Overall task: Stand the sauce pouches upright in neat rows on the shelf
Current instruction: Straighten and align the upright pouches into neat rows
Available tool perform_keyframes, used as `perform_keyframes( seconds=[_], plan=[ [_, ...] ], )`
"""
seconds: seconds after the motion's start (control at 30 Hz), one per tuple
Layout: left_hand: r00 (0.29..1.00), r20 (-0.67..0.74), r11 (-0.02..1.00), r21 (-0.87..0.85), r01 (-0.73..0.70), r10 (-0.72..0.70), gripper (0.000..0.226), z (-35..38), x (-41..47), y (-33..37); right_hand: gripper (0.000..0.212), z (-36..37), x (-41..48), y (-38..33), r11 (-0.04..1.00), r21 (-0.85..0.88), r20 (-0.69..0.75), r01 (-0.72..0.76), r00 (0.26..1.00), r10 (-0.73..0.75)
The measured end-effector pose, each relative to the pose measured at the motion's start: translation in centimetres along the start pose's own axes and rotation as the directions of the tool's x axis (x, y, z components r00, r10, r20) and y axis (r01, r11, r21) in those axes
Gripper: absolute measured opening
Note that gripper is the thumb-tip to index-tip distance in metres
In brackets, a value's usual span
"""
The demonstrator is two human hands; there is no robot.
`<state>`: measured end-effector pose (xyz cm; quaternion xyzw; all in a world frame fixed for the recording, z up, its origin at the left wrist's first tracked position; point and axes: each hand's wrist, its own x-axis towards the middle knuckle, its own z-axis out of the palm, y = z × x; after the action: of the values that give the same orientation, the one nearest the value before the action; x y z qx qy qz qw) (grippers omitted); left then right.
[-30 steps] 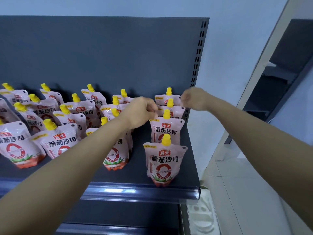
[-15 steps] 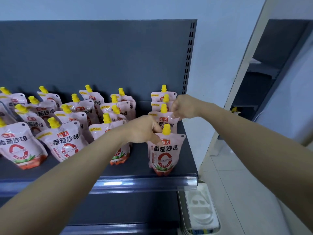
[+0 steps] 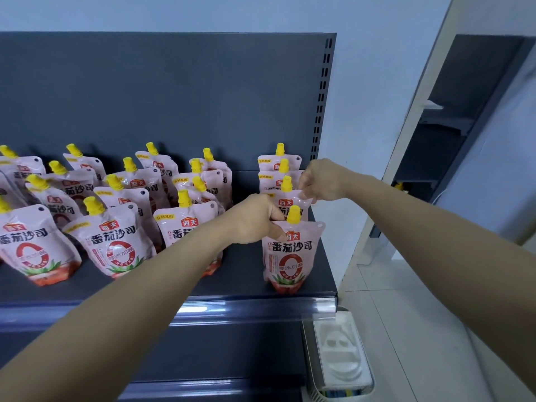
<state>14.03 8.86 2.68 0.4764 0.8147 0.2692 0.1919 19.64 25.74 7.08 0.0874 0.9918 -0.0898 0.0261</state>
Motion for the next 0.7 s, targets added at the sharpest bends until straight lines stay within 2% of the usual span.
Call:
perform_keyframes(
  seconds=[0.07, 0.13, 0.3, 0.37, 0.5, 0.6, 0.7],
  plan=[
    [1.000, -0.011, 1.000, -0.014, -0.002, 0.001, 0.034, 0.0, 0.1, 0.0, 0.027, -0.1, -0.1, -0.1, 1.000, -0.007, 0.006, -0.011, 1.000, 0.011],
    [1.000, -0.013, 1.000, -0.019, 0.001, -0.001, 0.036, -0.1, 0.0, 0.0, 0.028, 0.0, -0.1, -0.1, 1.000, 0.004, 0.015, -0.024, 1.000, 0.024],
    [1.000, -0.004, 1.000, 0.016, -0.005, 0.005, 0.016, -0.2, -0.2, -0.2, 0.022, -0.7, 0.3, -0.1, 0.991, 0.089, 0.028, -0.104, 0.994, 0.102],
    [1.000, 0.014, 1.000, 0.022, -0.021, 0.020, 0.015, -0.3, -0.5, -0.2, 0.023, -1.5, 0.5, -0.2, 0.991, 0.078, -0.001, -0.107, 0.994, 0.107],
    [0.998, 0.040, 0.997, -0.047, -0.053, 0.055, 0.030, -1.1, -1.4, -0.1, 0.029, -2.7, 0.7, -1.3, 0.997, 0.059, -0.120, -0.048, 0.991, 0.055],
    [0.998, -0.022, 0.994, -0.095, -0.062, 0.060, 0.027, -2.7, -2.5, -0.4, 0.028, -2.9, 1.2, -3.1, 0.997, 0.067, -0.193, 0.042, 0.981, -0.028],
    [0.982, -0.182, 0.982, -0.176, -0.074, 0.042, 0.021, -5.1, -4.1, -1.2, 0.023, -2.6, 1.7, -5.2, 0.989, 0.072, -0.183, 0.133, 0.976, -0.118]
  ],
)
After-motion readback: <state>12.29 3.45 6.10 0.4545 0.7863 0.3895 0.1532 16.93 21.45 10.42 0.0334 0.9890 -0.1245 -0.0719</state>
